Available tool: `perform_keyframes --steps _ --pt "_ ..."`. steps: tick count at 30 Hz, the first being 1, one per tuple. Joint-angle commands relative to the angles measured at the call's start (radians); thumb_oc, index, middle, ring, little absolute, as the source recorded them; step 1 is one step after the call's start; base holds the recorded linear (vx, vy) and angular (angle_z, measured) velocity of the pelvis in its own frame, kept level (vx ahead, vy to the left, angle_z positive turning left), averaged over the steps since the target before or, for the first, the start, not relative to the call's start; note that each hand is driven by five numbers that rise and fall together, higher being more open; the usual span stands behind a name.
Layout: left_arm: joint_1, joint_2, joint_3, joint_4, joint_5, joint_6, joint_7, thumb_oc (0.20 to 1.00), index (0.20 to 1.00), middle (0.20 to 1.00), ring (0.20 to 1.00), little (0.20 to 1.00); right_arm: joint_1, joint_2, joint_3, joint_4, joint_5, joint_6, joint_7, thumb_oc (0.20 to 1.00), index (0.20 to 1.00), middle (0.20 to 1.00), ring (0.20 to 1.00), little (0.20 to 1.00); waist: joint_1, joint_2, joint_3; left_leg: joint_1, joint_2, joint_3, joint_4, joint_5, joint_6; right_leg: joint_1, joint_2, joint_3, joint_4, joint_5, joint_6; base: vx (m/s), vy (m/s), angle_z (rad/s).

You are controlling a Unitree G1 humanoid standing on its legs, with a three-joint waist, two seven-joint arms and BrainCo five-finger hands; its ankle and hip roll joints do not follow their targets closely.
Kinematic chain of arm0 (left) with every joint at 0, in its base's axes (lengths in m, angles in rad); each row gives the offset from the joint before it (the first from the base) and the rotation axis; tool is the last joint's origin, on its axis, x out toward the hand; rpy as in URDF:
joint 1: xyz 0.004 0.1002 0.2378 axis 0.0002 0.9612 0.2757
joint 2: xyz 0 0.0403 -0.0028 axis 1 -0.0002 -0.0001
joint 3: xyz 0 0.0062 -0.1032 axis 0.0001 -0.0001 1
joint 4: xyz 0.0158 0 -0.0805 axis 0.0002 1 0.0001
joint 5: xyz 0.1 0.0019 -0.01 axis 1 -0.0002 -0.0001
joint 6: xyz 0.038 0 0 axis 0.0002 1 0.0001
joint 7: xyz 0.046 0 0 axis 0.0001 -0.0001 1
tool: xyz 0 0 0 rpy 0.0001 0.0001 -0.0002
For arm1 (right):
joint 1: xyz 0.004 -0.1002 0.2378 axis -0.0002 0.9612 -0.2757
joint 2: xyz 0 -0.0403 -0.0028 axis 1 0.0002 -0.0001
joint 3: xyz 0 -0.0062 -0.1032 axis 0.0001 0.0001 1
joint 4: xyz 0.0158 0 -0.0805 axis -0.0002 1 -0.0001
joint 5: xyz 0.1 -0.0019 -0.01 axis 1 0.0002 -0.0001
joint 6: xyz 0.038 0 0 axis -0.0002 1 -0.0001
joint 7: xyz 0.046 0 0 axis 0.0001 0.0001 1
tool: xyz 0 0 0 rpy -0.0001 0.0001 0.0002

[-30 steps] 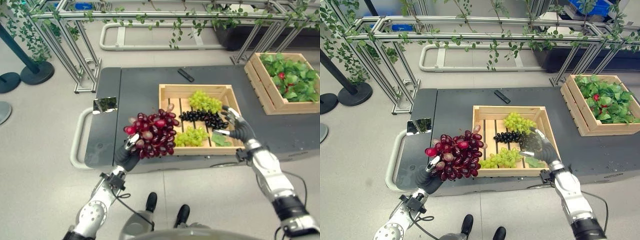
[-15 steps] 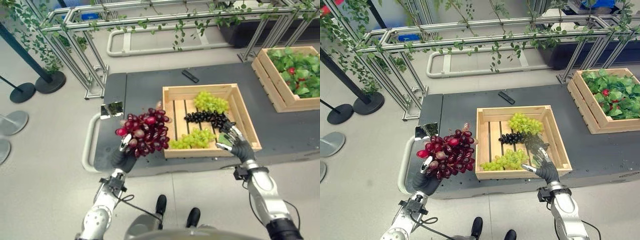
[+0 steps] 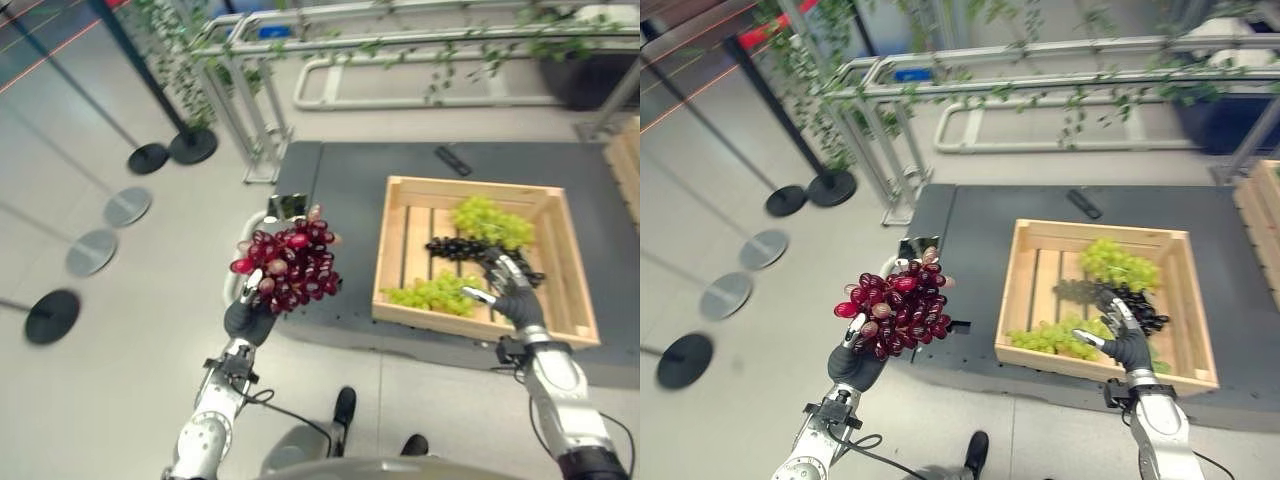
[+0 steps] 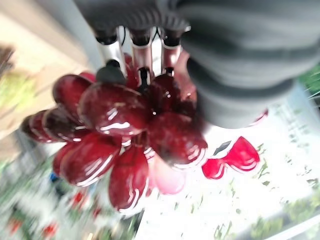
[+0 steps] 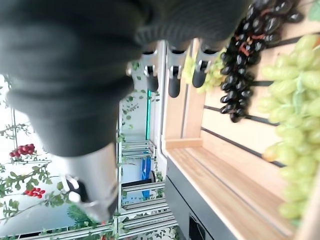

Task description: Pick up the fruits from the basket on one side to the basket on the other side

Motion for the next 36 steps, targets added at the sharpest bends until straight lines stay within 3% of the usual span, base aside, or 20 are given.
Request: perform_keyframes --steps 1,4,5,6,11,12,13,15,16,17,18,20,21,23,30,31,34,36 --pt "-0.062 -0.015 0.086 -0.103 0.001 -0.067 -0.031 0.2 0.2 0.2 0.2 0.2 -0.036 -0.034 -0.03 -0.04 -0.033 -0.032 -0.002 1.0 1.0 1.0 1.0 1.0 -0.011 -0.041 -0.042 0.028 0.06 0.094 0.067 -0.06 -0.009 -0.095 -0.078 -0.013 0.071 0.025 -0.056 -0.05 -0.061 0.55" --pt "-0.063 -0.014 0.097 -0.114 -0.008 -0.07 -0.025 0.2 0.2 0.2 0.2 0.2 -0.032 -0.026 -0.032 -0.04 -0.042 -0.028 0.003 1.0 1.0 1.0 1.0 1.0 -0.011 -0.05 -0.04 0.03 0.08 0.13 0.135 -0.102 -0.005 -0.094 -0.085 -0.032 0.087 0.019 -0.065 -0.08 -0.081 0.42" --pt "-0.065 -0.005 0.108 -0.118 -0.011 -0.076 -0.019 0.2 0.2 0.2 0.2 0.2 -0.031 -0.024 -0.032 -0.038 -0.042 -0.025 0.003 1.0 1.0 1.0 1.0 1.0 -0.015 -0.057 -0.038 0.044 0.12 0.175 0.187 -0.108 -0.005 -0.096 -0.096 -0.059 0.108 0.018 -0.072 -0.07 -0.018 0.33" --pt "-0.065 -0.004 0.108 -0.118 -0.012 -0.076 -0.019 0.2 0.2 0.2 0.2 0.2 -0.031 -0.024 -0.032 -0.037 -0.042 -0.025 0.003 1.0 1.0 1.0 1.0 1.0 -0.016 -0.057 -0.037 0.043 0.122 0.174 0.19 -0.11 -0.006 -0.095 -0.096 -0.06 0.109 0.016 -0.073 -0.1 0.002 0.5" --pt "-0.069 0.015 0.112 -0.138 -0.017 -0.073 -0.004 0.2 0.2 0.2 0.2 0.2 -0.022 -0.015 -0.041 -0.031 -0.049 -0.023 -0.012 1.0 1.0 1.0 1.0 1.0 -0.03 -0.057 -0.046 0.124 0.217 0.25 0.183 -0.066 -0.04 -0.089 -0.147 -0.164 0.156 0.036 -0.068 -0.11 0.076 0.57" --pt "-0.069 0.024 0.109 -0.143 -0.017 -0.063 -0.002 0.2 0.2 0.2 0.2 0.2 -0.017 -0.009 -0.047 -0.018 -0.051 -0.018 -0.022 1.0 1.0 1.0 1.0 1.0 -0.028 -0.061 -0.053 0.139 0.227 0.283 0.171 -0.068 -0.048 -0.081 -0.166 -0.211 0.159 0.051 -0.064 -0.17 0.095 0.7" --pt "-0.068 0.025 0.108 -0.143 -0.017 -0.063 -0.001 0.2 0.2 0.2 0.2 0.2 -0.016 -0.008 -0.047 -0.017 -0.052 -0.018 -0.022 1.0 1.0 1.0 1.0 1.0 -0.03 -0.062 -0.053 0.139 0.225 0.28 0.169 -0.068 -0.047 -0.079 -0.167 -0.215 0.158 0.053 -0.062 -0.18 0.087 1.21" --pt "-0.066 0.045 0.095 -0.151 -0.016 -0.043 -0.005 0.2 0.2 0.2 0.2 0.2 -0.008 0.003 -0.054 -0.017 -0.053 -0.014 -0.034 1.0 1.0 1.0 1.0 1.0 -0.028 -0.076 -0.064 0.126 0.195 0.325 0.146 -0.127 -0.029 -0.074 -0.196 -0.286 0.159 0.088 -0.043 -0.16 0.116 1.68" --pt "-0.066 0.047 0.094 -0.151 -0.016 -0.043 -0.005 0.2 0.2 0.2 0.2 0.2 -0.007 0.005 -0.055 -0.017 -0.054 -0.014 -0.035 1.0 1.0 1.0 1.0 1.0 -0.03 -0.078 -0.066 0.124 0.191 0.322 0.148 -0.13 -0.026 -0.072 -0.2 -0.291 0.159 0.091 -0.04 -0.25 0.215 1.86" --pt "-0.072 0.069 0.07 -0.151 -0.01 -0.032 -0.003 0.2 0.2 0.2 0.2 0.2 0.001 0.016 -0.056 -0.019 -0.052 -0.017 -0.047 1.0 1.0 1.0 1.0 1.0 -0.036 -0.079 -0.069 0.104 0.173 0.368 0.099 -0.128 -0.013 -0.076 -0.221 -0.334 0.15 0.137 -0.007 -0.24 0.194 1.42" --pt "-0.071 0.079 0.061 -0.141 -0.005 -0.024 -0.003 0.2 0.2 0.2 0.2 0.2 0.001 0.023 -0.054 -0.014 -0.052 -0.019 -0.051 1.0 1.0 1.0 1.0 1.0 -0.042 -0.08 -0.07 0.101 0.174 0.392 0.058 -0.109 -0.008 -0.074 -0.218 -0.349 0.144 0.145 0.002 -0.32 0.217 1.27" --pt "-0.074 0.083 0.062 -0.14 -0.004 -0.02 -0.007 0.2 0.2 0.2 0.2 0.2 -0.001 0.03 -0.05 0.0 -0.058 -0.019 -0.056 1.0 1.0 1.0 1.0 1.0 -0.047 -0.09 -0.072 0.105 0.174 0.389 0.032 -0.094 -0.014 -0.069 -0.209 -0.36 0.117 0.156 0.005 -0.13 0.116 1.37" --pt "-0.065 0.084 0.07 -0.146 0.008 -0.016 -0.016 0.2 0.2 0.2 0.2 0.2 -0.002 0.039 -0.044 0.0 -0.069 -0.008 -0.057 1.0 1.0 1.0 1.0 1.0 -0.038 -0.096 -0.071 0.108 0.144 0.362 0.041 -0.125 0.001 -0.069 -0.212 -0.366 0.099 0.179 0.019 -0.13 0.228 1.45" --pt "-0.049 0.117 0.092 -0.163 0.022 -0.021 -0.014 0.2 0.2 0.2 0.2 0.2 -0.014 0.067 -0.039 0.008 -0.051 -0.005 -0.057 1.0 1.0 1.0 1.0 1.0 -0.028 -0.126 -0.068 0.101 0.124 0.376 0.043 -0.131 0.016 -0.074 -0.208 -0.377 0.088 0.227 0.046 -0.15 0.26 0.44" --pt "-0.008 0.182 0.147 -0.203 0.053 -0.03 -0.005 0.2 0.2 0.2 0.2 0.2 -0.06 0.116 -0.007 0.056 -0.028 -0.001 -0.07 1.0 1.0 1.0 1.0 1.0 0.016 -0.202 -0.062 0.062 0.081 0.385 0.128 -0.176 0.039 -0.114 -0.174 -0.341 0.049 0.276 0.079 -0.06 0.182 0.53" --pt "-0.005 0.203 0.162 -0.217 0.066 -0.035 0.002 0.2 0.2 0.2 0.2 0.2 -0.073 0.121 0.008 0.059 -0.027 -0.001 -0.073 1.0 1.0 1.0 1.0 1.0 0.033 -0.222 -0.058 0.051 0.07 0.382 0.154 -0.187 0.041 -0.126 -0.146 -0.315 0.024 0.284 0.087 -0.07 0.192 0.37" --pt "-0.003 0.214 0.167 -0.233 0.078 -0.04 0.009 0.2 0.2 0.2 0.2 0.2 -0.079 0.126 0.023 0.074 -0.027 -0.001 -0.072 1.0 1.0 1.0 1.0 1.0 0.048 -0.237 -0.056 0.045 0.047 0.368 0.178 -0.201 0.047 -0.142 -0.123 -0.297 0.007 0.295 0.091 -0.02 0.194 0.56" --pt "0.007 0.211 0.179 -0.239 0.095 -0.045 0.014 0.2 0.2 0.2 0.2 0.2 -0.072 0.13 0.031 0.09 -0.032 0.001 -0.062 1.0 1.0 1.0 1.0 1.0 0.065 -0.242 -0.051 0.052 -0.008 0.315 0.181 -0.22 0.062 -0.176 -0.071 -0.239 -0.022 0.306 0.106 0.03 0.276 0.29"
